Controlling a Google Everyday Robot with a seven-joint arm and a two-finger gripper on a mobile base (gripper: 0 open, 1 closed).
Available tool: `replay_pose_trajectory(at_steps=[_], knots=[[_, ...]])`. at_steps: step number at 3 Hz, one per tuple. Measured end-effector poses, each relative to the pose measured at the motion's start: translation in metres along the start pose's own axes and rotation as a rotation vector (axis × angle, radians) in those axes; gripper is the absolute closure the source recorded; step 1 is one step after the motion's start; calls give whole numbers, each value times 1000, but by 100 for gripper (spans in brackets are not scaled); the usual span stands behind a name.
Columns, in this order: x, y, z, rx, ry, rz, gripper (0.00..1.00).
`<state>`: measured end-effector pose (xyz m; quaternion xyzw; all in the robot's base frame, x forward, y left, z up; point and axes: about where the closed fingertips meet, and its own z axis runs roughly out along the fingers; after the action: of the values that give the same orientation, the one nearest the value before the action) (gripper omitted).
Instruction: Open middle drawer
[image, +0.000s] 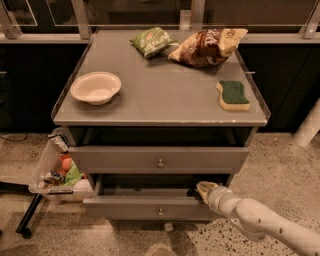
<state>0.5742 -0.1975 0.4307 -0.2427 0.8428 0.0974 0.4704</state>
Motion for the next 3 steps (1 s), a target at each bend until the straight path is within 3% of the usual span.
replay_pose_trajectory(at_steps=[2, 3], knots=[[0, 1, 3, -12, 18, -22, 100], [7, -8, 6, -71, 47, -138, 100]])
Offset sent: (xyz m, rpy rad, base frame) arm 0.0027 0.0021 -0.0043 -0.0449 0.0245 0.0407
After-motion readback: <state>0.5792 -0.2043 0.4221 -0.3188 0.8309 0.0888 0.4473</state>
